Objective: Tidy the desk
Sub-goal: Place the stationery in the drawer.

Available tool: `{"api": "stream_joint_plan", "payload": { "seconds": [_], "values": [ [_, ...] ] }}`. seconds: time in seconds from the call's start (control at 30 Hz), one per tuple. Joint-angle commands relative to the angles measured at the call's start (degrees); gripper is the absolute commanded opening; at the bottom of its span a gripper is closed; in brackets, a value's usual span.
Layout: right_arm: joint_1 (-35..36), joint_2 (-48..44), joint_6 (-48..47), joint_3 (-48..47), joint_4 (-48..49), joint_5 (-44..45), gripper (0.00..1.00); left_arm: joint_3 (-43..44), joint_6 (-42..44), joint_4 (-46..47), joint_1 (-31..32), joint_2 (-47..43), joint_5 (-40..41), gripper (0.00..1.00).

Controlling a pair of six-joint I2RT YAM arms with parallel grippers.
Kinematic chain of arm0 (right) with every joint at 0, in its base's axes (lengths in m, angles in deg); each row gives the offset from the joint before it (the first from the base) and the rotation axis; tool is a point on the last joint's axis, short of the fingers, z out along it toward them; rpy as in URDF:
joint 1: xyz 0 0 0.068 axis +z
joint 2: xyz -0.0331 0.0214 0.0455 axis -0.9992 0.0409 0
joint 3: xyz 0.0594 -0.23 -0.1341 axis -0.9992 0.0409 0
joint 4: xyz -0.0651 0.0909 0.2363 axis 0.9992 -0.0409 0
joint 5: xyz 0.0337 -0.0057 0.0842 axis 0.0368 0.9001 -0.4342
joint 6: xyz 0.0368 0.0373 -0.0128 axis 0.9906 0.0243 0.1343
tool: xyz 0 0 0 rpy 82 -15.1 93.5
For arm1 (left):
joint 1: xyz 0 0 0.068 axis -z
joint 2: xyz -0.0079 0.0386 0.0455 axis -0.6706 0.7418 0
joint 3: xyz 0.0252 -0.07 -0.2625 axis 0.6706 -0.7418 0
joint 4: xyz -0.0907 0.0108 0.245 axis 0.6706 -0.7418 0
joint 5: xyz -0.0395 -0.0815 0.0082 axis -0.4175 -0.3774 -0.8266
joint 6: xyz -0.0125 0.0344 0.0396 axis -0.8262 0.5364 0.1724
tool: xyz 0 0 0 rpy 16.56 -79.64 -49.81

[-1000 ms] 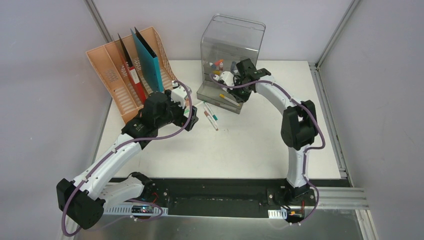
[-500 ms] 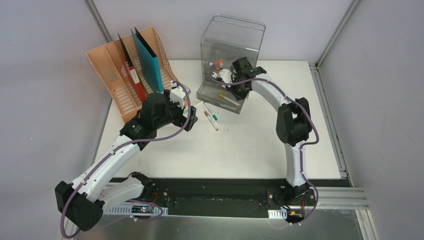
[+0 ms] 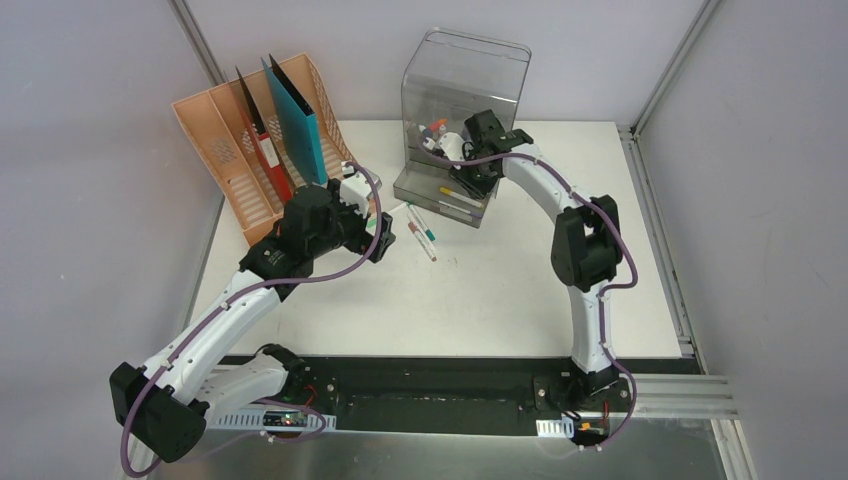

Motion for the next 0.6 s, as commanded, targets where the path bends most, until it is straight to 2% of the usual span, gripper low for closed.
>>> {"api": "stream_joint_plan", "payload": {
  "seconds": [0.0, 0.4, 0.57],
  "values": [
    [0.37, -1.09, 2.32, -2.77, -1.42, -2.04, 0.36, 0.15, 0.69, 0.67, -0.79, -0.91, 0.21, 0.99],
    [0.34, -12.37, 5.07, 2.00, -6.82, -17.88, 0.34, 0.17, 0.34, 0.63, -0.79, 0.47, -0.58, 0.99],
    [-0.36, -18.98, 2.54, 8.25, -7.35, -29.71, 0.33, 0.17, 0.16, 0.63, -0.78, 0.89, -0.84, 0.99]
  ]
}}
